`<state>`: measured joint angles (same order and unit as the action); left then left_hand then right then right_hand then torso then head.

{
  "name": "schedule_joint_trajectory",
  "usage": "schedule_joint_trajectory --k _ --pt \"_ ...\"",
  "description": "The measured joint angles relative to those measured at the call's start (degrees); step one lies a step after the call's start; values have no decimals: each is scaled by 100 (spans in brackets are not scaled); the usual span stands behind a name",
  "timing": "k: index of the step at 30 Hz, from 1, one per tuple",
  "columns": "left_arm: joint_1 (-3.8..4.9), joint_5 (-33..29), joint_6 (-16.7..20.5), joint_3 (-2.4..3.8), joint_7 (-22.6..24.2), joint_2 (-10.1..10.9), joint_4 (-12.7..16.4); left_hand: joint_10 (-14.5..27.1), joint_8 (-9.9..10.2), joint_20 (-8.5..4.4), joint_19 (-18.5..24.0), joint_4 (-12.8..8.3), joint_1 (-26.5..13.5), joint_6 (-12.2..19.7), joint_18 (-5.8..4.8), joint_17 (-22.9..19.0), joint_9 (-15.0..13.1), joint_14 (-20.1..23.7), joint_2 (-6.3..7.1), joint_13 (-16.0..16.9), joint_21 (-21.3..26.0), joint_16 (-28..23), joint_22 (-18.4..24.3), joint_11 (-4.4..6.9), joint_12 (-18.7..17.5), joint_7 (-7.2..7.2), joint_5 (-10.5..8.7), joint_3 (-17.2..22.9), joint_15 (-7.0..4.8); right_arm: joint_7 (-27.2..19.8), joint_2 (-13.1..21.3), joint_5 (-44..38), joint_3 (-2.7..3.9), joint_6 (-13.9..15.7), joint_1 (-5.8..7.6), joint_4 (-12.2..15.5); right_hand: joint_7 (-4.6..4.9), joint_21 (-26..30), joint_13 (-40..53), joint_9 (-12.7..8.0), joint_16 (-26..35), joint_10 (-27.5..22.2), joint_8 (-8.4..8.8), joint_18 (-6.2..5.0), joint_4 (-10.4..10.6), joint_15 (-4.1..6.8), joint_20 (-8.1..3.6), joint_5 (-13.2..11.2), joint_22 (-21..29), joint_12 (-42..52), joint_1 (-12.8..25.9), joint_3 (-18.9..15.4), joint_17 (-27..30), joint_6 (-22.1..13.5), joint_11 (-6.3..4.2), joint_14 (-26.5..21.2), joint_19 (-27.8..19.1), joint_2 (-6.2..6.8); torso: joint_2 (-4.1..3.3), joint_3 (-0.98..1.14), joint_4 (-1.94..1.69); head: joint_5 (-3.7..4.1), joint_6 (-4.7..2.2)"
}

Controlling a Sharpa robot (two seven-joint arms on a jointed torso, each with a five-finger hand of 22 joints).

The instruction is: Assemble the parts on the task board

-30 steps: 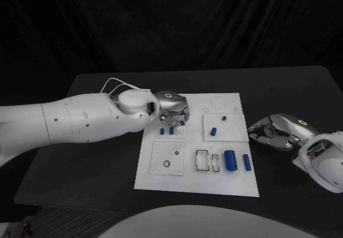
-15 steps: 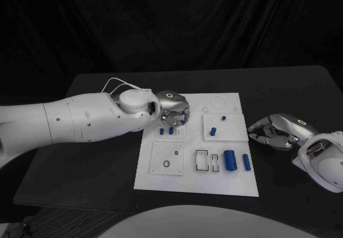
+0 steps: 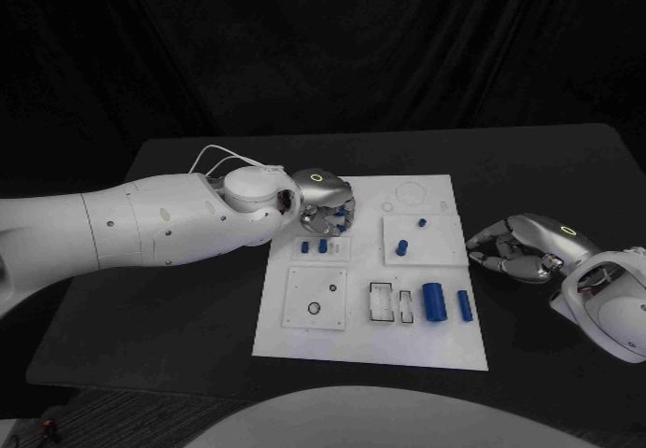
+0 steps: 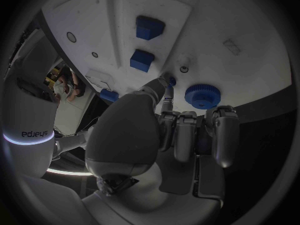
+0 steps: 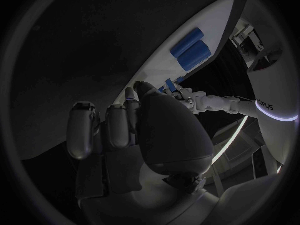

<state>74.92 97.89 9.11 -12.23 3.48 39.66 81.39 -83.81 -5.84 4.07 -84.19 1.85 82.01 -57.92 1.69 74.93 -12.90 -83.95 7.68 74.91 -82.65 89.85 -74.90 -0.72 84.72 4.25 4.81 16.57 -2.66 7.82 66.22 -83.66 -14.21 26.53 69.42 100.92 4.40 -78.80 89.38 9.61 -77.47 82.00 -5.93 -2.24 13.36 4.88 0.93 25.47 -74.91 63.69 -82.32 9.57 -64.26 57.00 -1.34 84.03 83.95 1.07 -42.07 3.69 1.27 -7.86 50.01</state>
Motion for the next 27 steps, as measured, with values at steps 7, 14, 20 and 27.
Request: schedule_joint_trajectory --k 7,14,20,27 --pt "1 -3 3 8 -22 -3 -36 0 31 0 0 74 -41 105 0 0 0 0 19 0 0 0 0 0 0 7 -147 -108 0 1 0 0 0 -10 -6 -1 0 0 0 4 0 0 0 0 0 0 0 0 0 1 0 0 0 0 0 0 0 0 2 1 1 3 0" --pt "0 -4 15 8 -46 -15 -57 0 -154 0 0 72 -34 41 0 0 -141 0 -15 0 0 0 0 0 0 -7 -152 -159 0 2 -3 0 0 -18 -8 -3 0 0 0 3 0 0 0 0 0 0 0 0 1 5 1 0 0 0 0 0 0 1 2 2 1 1 0" --pt "-2 -6 17 8 -55 -17 -61 0 -633 0 0 52 77 -408 0 -1 -454 0 -125 0 0 0 0 0 0 -5 155 -210 0 2 -3 0 0 -23 -9 -3 0 0 0 3 0 0 0 0 0 0 0 0 1 5 1 0 0 0 0 0 0 1 2 3 1 -4 0" --pt "-4 -14 36 12 -17 -19 -53 0 -727 0 0 16 98 -608 0 -1 -491 0 -208 0 -31 0 0 0 -1 34 746 -131 1 2 -6 0 0 -27 -11 -6 0 0 -1 3 0 0 0 0 0 0 0 0 -2 5 9 0 0 0 0 0 0 9 2 3 1 -10 0"
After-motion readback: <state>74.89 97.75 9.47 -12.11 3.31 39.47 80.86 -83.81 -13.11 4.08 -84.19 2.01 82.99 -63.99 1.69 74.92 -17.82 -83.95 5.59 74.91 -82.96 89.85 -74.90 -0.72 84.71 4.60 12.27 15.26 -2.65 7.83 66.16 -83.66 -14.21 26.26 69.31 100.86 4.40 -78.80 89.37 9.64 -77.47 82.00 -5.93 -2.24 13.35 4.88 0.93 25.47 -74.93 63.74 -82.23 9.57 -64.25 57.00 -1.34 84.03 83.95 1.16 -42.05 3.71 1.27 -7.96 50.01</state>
